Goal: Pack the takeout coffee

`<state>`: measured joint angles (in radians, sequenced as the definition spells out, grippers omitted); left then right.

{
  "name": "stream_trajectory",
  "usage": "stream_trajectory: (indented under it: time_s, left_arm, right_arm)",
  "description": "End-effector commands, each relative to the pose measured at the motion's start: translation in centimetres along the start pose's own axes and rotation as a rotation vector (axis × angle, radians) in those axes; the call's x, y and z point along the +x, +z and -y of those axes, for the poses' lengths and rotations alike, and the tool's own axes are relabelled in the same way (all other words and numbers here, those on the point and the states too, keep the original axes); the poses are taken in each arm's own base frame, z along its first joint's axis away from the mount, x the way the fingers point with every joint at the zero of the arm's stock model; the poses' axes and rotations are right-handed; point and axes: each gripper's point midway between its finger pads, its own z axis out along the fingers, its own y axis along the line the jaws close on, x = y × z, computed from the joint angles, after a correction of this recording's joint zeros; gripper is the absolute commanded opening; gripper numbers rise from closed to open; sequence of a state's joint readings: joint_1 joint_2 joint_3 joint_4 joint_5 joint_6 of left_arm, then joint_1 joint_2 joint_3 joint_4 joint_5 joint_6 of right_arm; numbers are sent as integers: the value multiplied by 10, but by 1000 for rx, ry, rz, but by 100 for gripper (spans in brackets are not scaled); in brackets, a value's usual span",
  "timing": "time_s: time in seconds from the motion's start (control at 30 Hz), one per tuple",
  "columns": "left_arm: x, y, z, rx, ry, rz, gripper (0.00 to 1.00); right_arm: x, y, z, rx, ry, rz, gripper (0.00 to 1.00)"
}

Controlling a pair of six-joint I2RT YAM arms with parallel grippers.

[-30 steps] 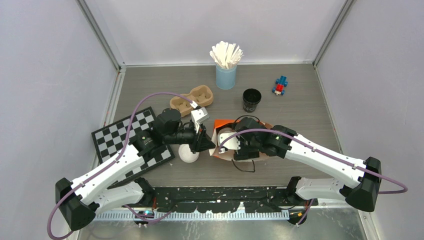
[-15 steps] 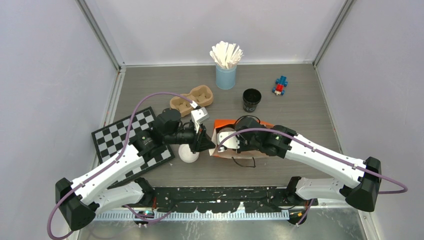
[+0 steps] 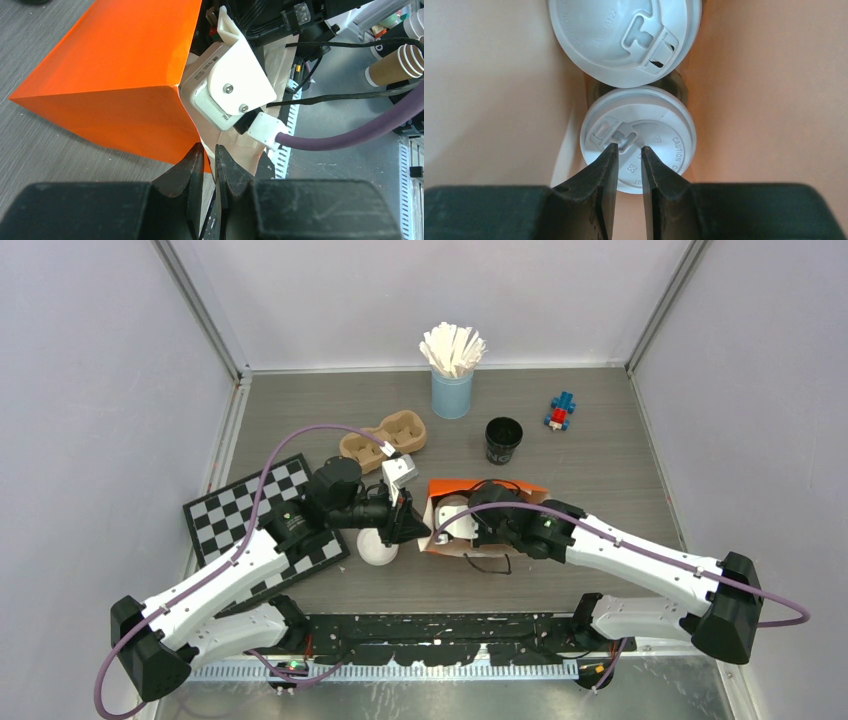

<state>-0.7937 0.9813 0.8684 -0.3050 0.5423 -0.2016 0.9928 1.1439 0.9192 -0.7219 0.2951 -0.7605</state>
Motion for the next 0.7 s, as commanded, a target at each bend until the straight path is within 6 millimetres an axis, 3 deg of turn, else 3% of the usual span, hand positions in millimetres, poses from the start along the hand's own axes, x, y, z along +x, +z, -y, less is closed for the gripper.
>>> stream_trajectory:
  time_s: [0.0,0.67]
  left_arm:
    - [-24,-7,10,20,42,63,16]
    - [-24,-7,9,17,51,57,15]
  right_arm:
    - [-6,-5,20,108,52,44,29]
    - [17,5,23,188,80,-45,25]
